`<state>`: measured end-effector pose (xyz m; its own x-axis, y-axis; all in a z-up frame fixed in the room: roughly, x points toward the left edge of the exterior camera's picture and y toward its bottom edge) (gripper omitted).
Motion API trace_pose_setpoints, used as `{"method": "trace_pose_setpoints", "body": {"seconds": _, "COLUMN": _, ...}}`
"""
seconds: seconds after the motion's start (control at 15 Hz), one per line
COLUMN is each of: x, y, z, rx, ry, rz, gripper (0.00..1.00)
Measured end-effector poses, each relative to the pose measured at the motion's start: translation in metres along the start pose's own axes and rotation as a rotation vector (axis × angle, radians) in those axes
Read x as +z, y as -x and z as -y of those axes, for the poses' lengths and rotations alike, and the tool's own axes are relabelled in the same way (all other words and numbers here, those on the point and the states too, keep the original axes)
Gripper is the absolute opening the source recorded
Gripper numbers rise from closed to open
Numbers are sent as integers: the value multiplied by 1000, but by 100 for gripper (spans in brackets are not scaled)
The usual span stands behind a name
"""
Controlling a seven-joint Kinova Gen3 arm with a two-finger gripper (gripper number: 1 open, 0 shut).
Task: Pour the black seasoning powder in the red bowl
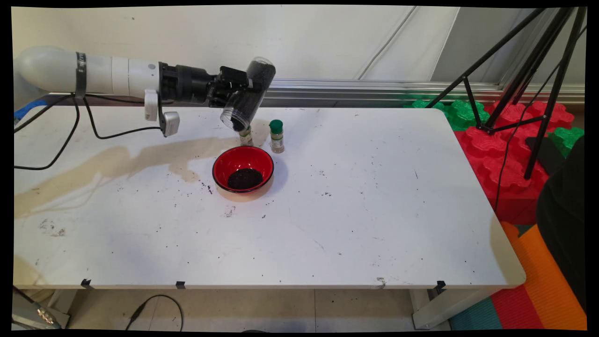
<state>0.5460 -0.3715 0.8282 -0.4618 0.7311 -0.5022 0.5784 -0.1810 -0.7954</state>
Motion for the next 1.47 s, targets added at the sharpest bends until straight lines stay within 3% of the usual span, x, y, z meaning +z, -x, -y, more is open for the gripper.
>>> {"method": "trace_pose_setpoints", "body": {"seconds": 1.47, "x": 0, "y": 0, "z": 2, "rx": 77, "ry": -14, "rz": -6, "gripper": 0}}
